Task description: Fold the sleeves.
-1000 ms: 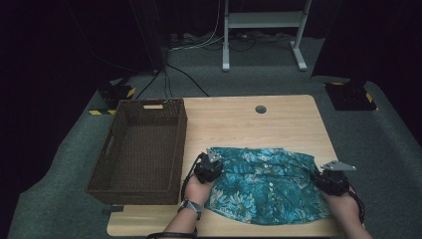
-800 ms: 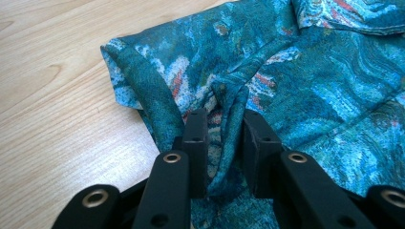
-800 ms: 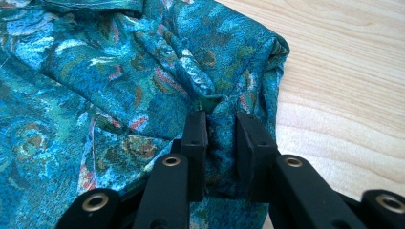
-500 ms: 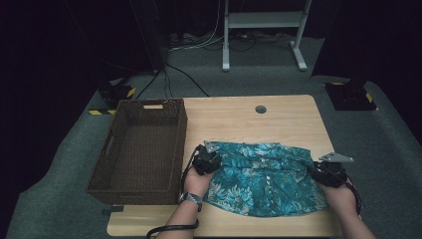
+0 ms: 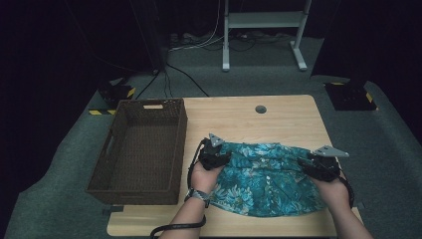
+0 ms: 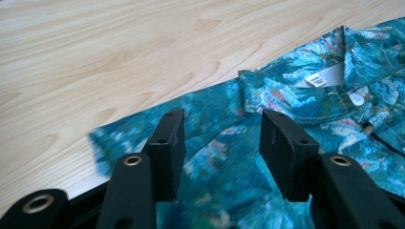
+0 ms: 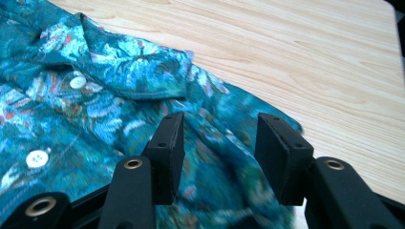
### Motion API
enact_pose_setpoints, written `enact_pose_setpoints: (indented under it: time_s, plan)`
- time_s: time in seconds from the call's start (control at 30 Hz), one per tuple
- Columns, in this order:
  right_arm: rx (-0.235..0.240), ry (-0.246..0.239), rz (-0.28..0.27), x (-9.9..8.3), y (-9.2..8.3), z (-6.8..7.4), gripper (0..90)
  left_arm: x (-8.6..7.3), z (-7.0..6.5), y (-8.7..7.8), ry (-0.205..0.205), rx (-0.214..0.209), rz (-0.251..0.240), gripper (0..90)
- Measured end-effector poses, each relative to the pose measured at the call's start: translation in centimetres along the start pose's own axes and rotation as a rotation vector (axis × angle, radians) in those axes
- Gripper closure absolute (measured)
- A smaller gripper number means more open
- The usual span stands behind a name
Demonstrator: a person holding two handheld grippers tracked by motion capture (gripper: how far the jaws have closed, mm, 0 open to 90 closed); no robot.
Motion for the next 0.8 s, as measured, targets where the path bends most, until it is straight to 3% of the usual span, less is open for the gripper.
enact_pose_setpoints:
  time_s: [0.33,0.8]
  plan:
    - [0.023,0.022,0.018,0.5,2.6,1.5,52.6,0.2,-1.1,3.4,-0.052,-0.042,0.041,44.7]
    - [0.044,0.067,0.063,0.8,5.8,2.9,50.8,0.3,-2.7,6.3,-0.069,-0.08,0.094,42.8]
Point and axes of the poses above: each handheld gripper's, and its own axes: y roughly forward along the jaws, x roughly out of its top, z roughly to its left, the point moved 9 cm from there along y, roughly forward along the jaws, and after that the axes turned 10 degrees about y, right-handed, at the moved point
